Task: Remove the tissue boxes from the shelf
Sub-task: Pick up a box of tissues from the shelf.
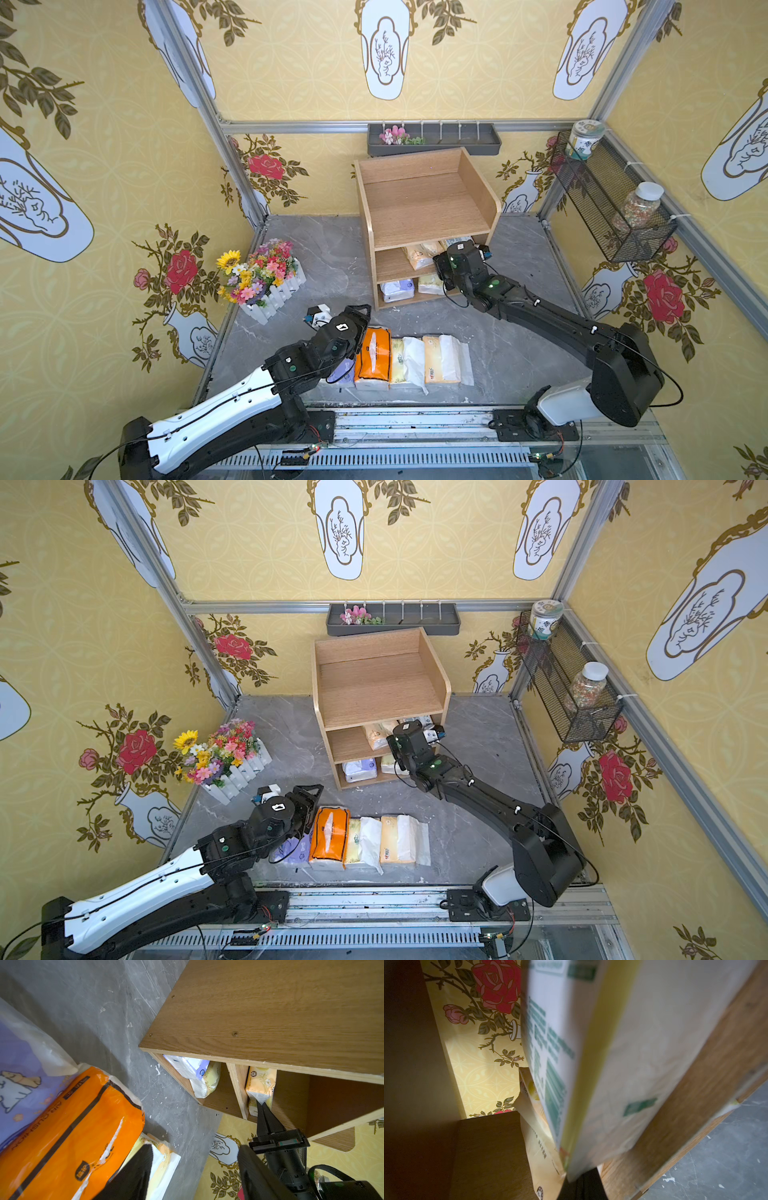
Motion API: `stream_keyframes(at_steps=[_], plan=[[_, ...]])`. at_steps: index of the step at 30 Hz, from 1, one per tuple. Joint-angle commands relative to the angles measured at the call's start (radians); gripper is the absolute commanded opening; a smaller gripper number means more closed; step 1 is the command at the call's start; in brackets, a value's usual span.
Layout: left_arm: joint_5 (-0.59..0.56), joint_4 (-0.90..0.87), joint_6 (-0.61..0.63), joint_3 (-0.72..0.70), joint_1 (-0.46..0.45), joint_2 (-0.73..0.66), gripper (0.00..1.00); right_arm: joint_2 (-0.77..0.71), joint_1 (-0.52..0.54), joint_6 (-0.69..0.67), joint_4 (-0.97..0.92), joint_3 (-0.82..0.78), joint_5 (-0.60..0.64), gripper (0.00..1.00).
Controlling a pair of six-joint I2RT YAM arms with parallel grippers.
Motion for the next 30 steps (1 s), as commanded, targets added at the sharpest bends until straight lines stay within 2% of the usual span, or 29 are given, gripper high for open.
stream_keyframes(at_steps=[1,14,20,28,30], plan=[[-0.003,0.000,0.004,0.004,0.002,-0.003,0.70,-0.015,0.000,-0.007,0.035,0.010,-0.014,0.02],[0.064,0.132,0.006,0.045,0.006,0.016,0.72,-0.159,0.028,0.005,0.003,-0.062,-0.063,0.00],[0.146,0.277,-0.024,0.033,0.025,0.052,0.87,-0.232,0.029,-0.020,-0.049,-0.079,-0.108,0.00],[0.272,0.547,-0.083,-0.021,0.073,0.145,0.92,-0.326,0.028,-0.038,-0.139,-0.103,-0.146,0.00],[0.273,0.541,-0.066,0.010,0.075,0.176,0.91,-0.337,0.027,-0.043,-0.146,-0.113,-0.168,0.00]])
